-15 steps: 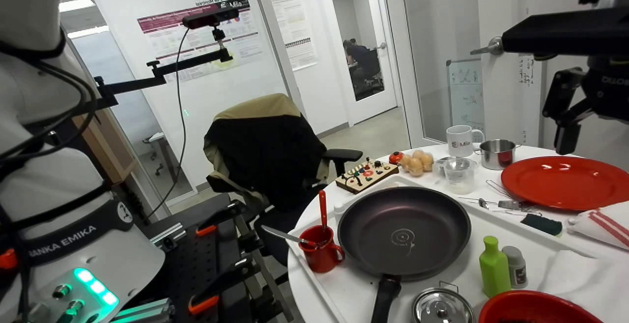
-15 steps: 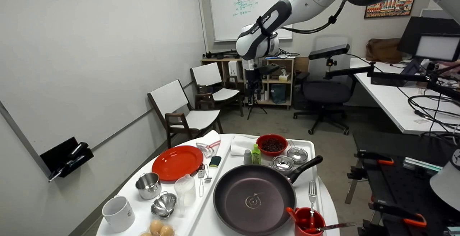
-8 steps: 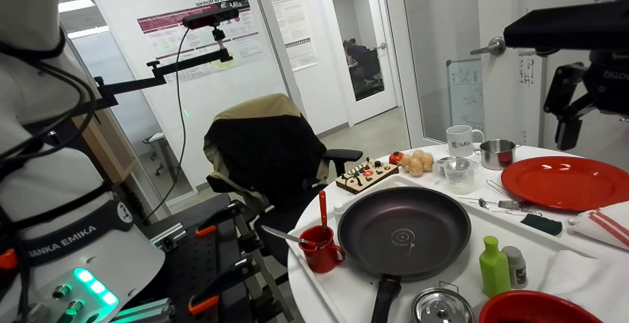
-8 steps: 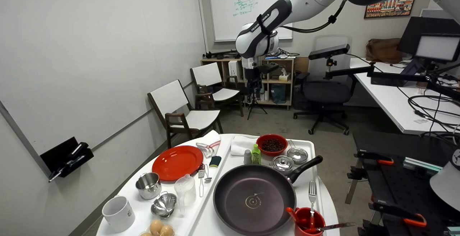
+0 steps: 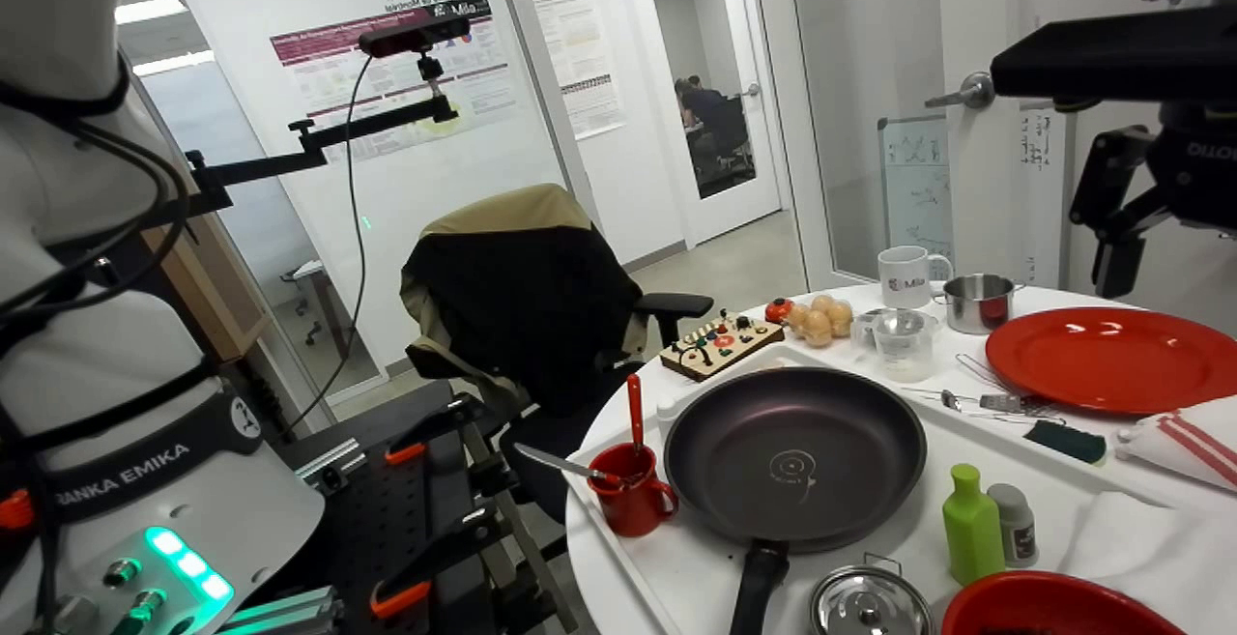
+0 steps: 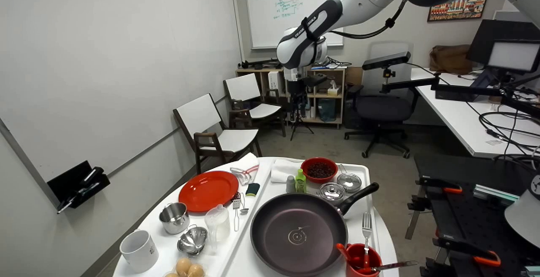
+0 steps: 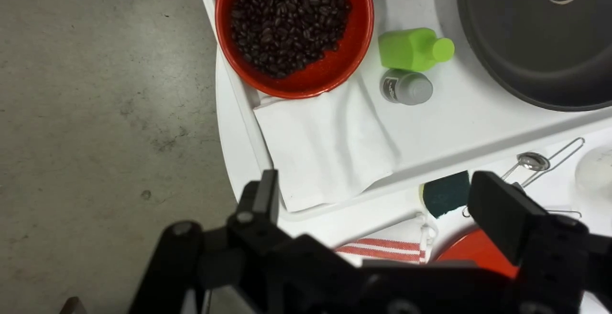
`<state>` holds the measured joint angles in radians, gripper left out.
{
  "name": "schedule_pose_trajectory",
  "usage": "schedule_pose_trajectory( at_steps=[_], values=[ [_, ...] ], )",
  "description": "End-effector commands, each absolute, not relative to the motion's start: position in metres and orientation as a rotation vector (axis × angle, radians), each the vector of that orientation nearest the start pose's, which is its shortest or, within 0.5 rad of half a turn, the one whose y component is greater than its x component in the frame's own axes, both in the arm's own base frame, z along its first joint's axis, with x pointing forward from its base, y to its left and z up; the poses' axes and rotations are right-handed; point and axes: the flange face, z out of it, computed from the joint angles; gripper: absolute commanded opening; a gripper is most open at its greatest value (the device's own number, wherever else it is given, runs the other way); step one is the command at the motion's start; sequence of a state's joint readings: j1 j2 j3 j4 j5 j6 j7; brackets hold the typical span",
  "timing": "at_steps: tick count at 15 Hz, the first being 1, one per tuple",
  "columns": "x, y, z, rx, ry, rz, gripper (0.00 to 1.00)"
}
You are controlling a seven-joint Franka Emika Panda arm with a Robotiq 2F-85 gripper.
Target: Wipe the pan with the towel
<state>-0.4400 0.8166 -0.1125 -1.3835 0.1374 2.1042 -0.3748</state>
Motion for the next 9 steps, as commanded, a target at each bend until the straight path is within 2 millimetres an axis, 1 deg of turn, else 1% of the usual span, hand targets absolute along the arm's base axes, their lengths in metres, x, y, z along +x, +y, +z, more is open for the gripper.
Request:
schedule_pose_trajectory(
  at_steps=[1, 3, 9],
  values=[
    [0.641, -0.365, 0.205, -3.078, 0.278, 0.099, 1.0],
    [0.65, -0.363, 0.191, -3.105, 0.214, 0.095, 1.0],
    [0.678, -0.347, 0.145, -3.164, -0.135, 0.03, 1.0]
  ],
)
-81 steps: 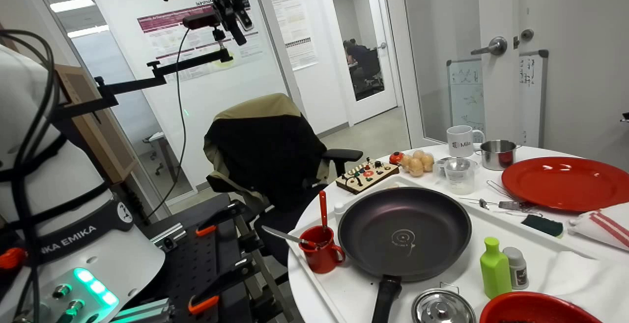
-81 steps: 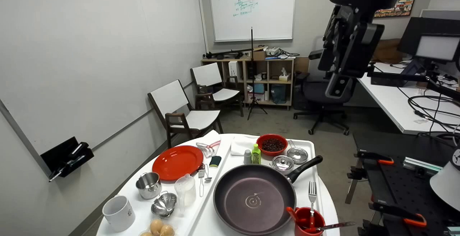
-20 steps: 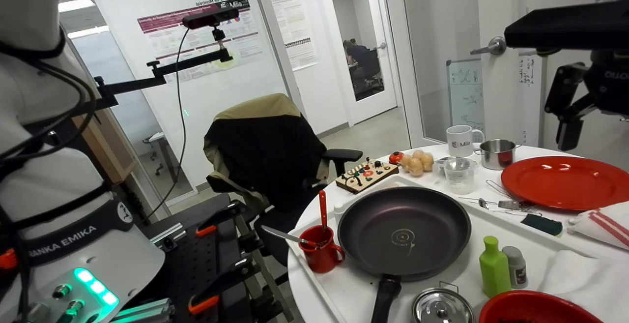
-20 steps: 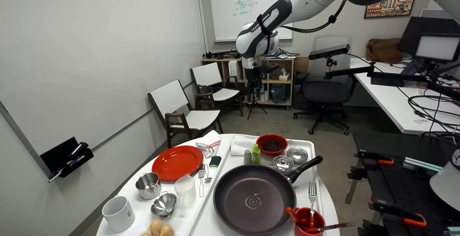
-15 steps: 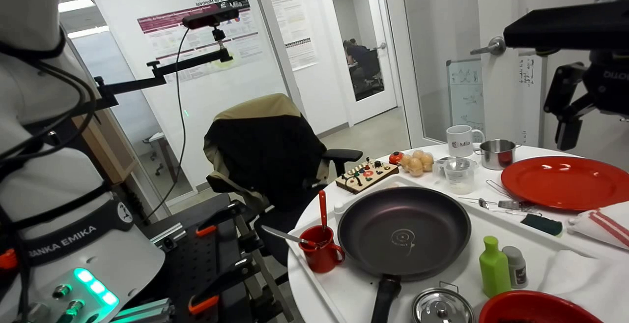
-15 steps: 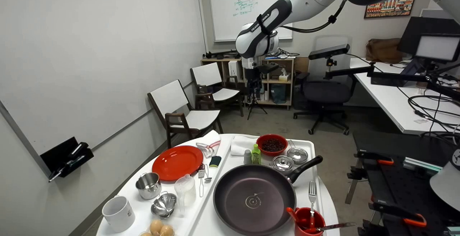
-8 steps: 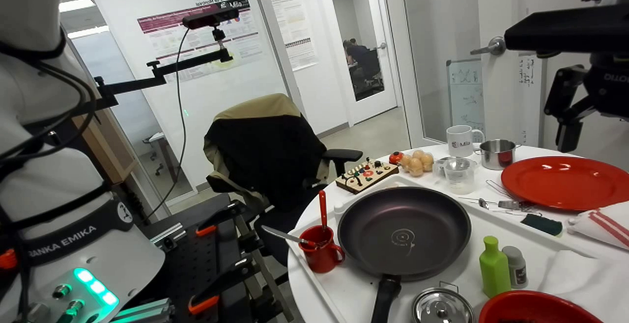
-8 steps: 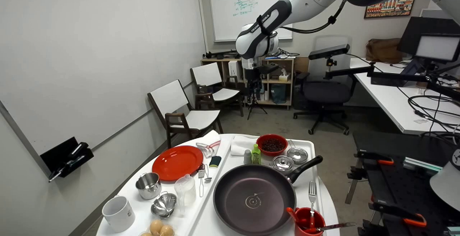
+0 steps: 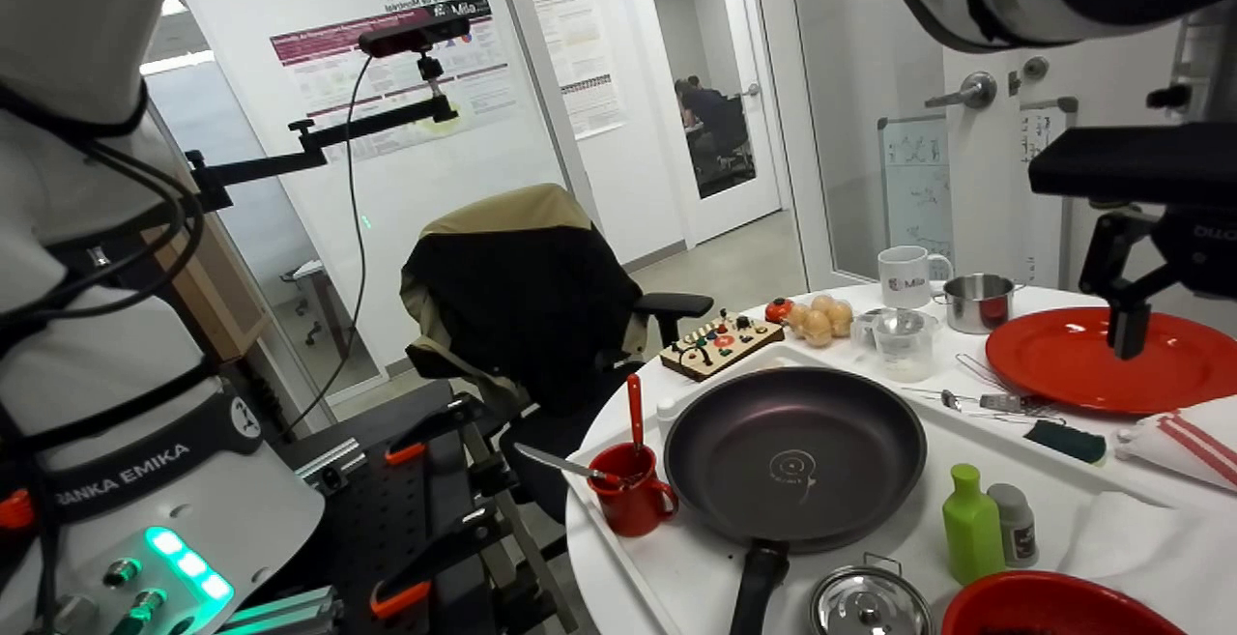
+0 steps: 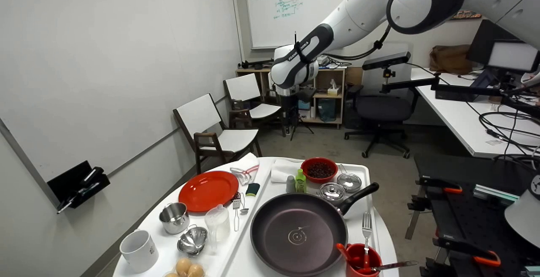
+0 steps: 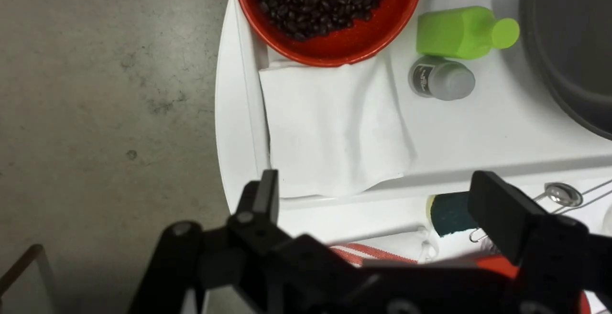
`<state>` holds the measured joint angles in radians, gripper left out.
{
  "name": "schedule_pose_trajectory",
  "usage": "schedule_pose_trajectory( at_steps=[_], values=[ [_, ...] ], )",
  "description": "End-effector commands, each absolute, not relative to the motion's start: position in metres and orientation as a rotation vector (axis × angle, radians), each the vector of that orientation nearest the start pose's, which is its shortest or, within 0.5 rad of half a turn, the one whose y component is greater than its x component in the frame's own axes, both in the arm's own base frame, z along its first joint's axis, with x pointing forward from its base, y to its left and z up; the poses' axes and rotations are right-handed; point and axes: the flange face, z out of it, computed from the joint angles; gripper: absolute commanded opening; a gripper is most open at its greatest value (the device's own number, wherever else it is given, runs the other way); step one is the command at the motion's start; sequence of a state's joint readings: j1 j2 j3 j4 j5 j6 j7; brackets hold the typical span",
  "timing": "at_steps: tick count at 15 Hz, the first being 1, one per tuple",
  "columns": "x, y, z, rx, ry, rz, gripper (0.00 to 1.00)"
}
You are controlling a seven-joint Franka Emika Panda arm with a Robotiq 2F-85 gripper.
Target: Wipe the pan with the towel
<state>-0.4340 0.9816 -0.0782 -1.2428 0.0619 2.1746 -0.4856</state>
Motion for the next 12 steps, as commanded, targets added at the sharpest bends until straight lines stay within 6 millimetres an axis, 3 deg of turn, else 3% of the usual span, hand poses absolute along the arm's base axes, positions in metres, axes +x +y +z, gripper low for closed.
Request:
schedule_pose_trajectory(
  at_steps=[1, 6, 12],
  values=[
    [0.682, -0.344, 0.137, -3.164, -0.214, 0.005, 1.0],
    [0.691, -0.332, 0.098, -3.126, -0.477, -0.057, 1.0],
    [0.681, -0.332, 0.046, -3.089, -0.609, -0.013, 1.0]
  ],
)
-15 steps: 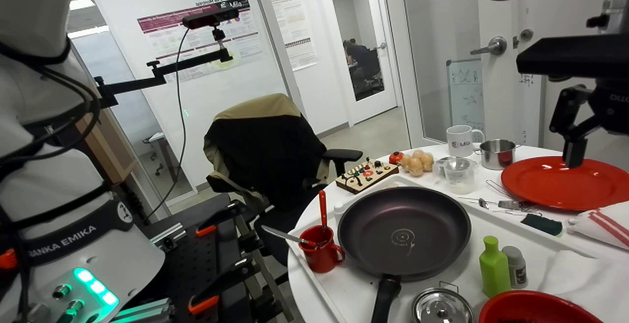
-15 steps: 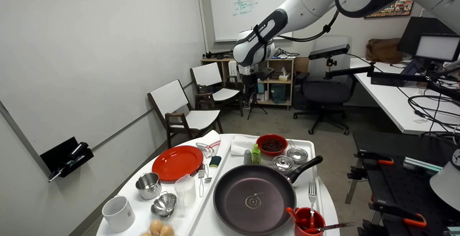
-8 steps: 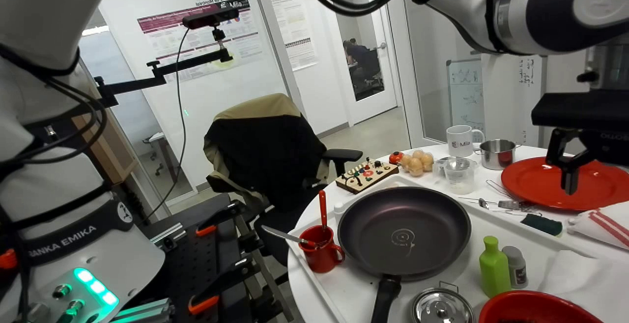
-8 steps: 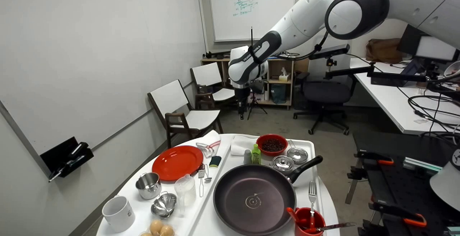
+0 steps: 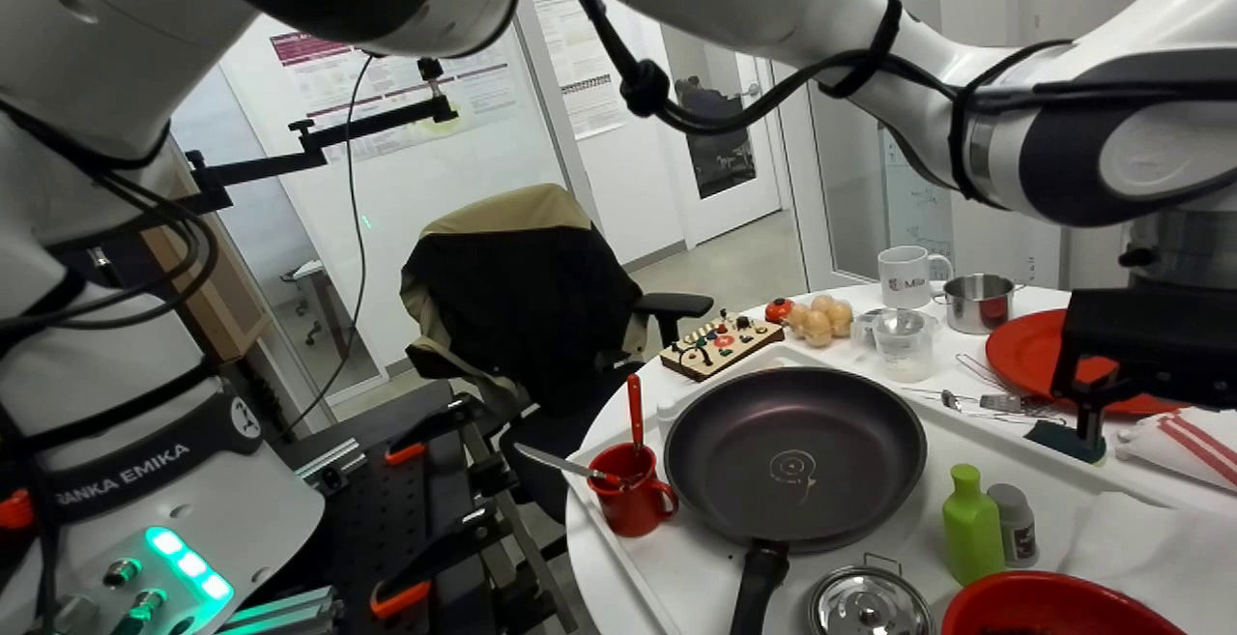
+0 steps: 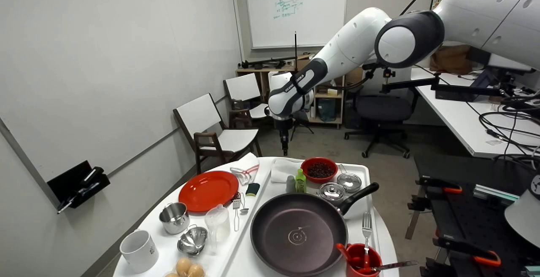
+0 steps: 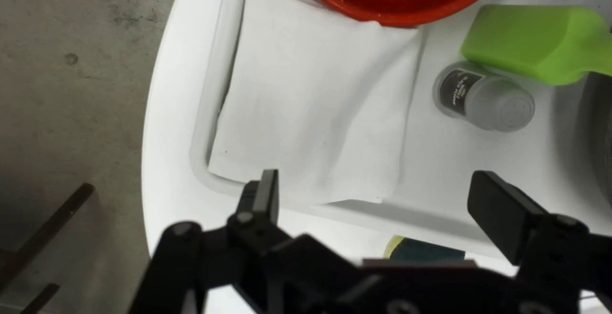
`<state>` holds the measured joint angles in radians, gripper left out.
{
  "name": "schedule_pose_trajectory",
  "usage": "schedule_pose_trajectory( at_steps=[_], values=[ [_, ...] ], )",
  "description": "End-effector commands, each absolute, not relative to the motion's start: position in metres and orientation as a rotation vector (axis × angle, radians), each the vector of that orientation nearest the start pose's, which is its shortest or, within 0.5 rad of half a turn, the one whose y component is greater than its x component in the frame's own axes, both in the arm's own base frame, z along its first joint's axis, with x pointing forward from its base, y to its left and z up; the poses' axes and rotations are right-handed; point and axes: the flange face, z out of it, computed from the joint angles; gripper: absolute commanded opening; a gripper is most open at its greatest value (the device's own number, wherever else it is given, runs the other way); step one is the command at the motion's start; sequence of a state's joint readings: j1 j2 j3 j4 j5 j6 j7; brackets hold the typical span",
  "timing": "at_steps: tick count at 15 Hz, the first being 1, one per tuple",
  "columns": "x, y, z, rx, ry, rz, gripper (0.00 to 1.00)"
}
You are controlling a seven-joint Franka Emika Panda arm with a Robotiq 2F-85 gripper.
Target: Wipe the pan with the towel
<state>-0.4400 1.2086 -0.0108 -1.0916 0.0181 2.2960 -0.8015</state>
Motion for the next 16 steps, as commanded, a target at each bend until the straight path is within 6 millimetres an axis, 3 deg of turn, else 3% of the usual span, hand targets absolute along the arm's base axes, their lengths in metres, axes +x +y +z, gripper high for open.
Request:
schedule_pose_trajectory(
  at_steps=[1, 4, 8, 16],
  values=[
    [0.679, -0.333, 0.039, -3.093, -0.618, -0.006, 1.0],
    [0.676, -0.339, 0.024, -3.124, -0.587, -0.031, 1.0],
    [0.682, -0.338, 0.012, -3.168, -0.422, -0.115, 1.0],
    [0.695, -0.313, -0.009, -3.205, -0.1, -0.17, 1.0]
  ],
)
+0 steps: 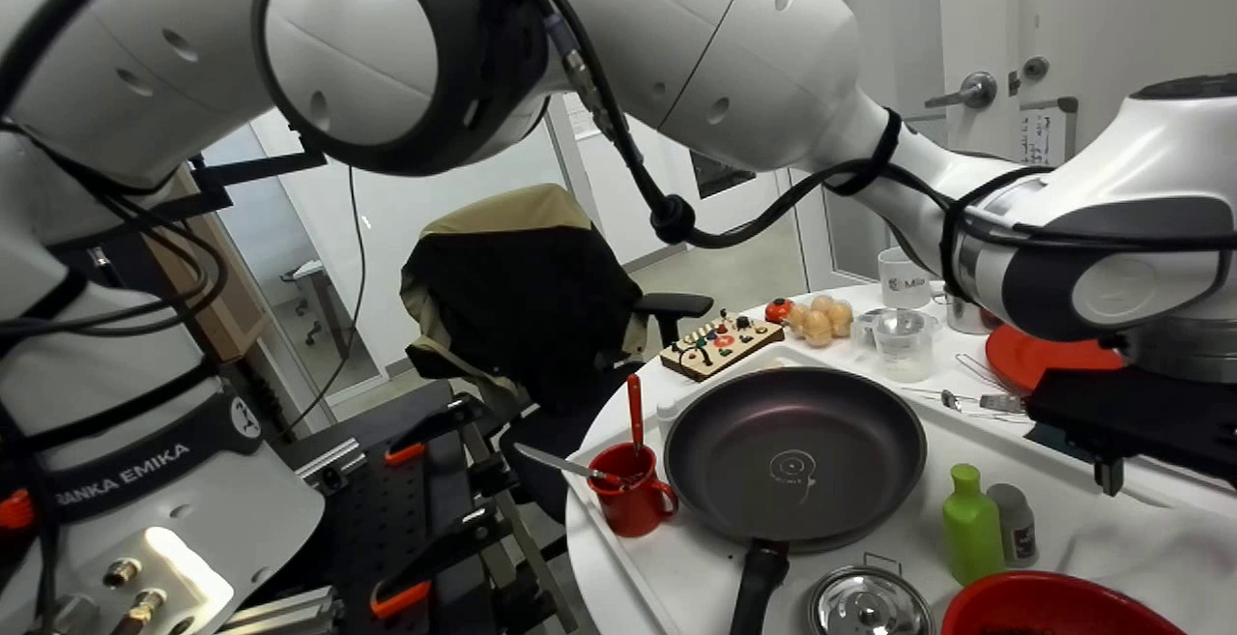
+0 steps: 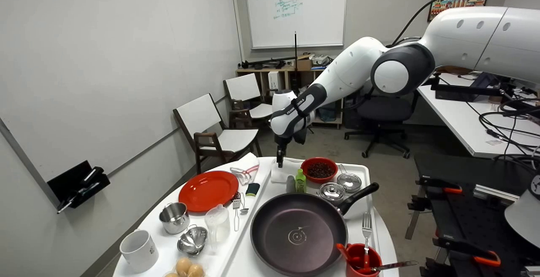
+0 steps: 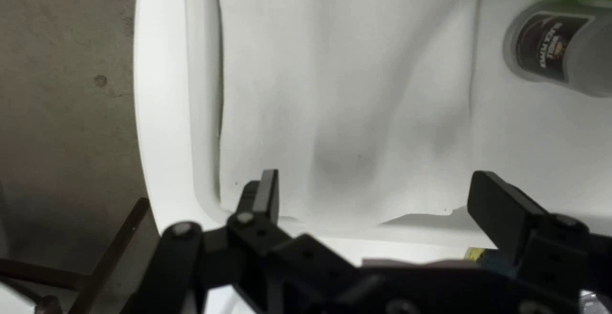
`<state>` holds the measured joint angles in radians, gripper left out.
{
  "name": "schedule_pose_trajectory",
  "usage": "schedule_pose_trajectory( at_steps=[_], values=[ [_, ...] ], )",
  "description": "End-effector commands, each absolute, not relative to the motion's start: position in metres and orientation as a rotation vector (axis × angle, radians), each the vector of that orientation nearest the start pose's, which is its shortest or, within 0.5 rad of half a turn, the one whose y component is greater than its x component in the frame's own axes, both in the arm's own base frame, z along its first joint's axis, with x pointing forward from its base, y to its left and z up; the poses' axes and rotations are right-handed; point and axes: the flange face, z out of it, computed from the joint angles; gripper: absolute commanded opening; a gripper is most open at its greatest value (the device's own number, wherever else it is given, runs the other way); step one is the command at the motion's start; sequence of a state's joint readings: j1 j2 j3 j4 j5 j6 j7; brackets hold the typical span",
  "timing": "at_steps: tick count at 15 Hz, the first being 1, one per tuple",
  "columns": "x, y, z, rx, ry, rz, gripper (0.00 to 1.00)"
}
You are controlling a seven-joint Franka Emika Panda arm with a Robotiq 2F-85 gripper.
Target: Wipe the pan with the towel
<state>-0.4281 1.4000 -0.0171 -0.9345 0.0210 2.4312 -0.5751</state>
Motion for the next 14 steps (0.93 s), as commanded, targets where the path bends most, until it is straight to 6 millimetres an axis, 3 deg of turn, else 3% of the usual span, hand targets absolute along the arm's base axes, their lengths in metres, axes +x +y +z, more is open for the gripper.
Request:
schedule_pose_trajectory(
  at_steps=[1, 6, 11, 14],
  values=[
    [0.695, -0.311, -0.013, -3.205, -0.067, -0.167, 1.0],
    [0.687, -0.31, -0.03, -3.236, 0.023, -0.151, 1.0],
    [0.674, -0.336, -0.025, -3.274, 0.073, -0.163, 1.0],
    [0.667, -0.34, -0.031, -3.271, 0.088, -0.154, 1.0]
  ],
)
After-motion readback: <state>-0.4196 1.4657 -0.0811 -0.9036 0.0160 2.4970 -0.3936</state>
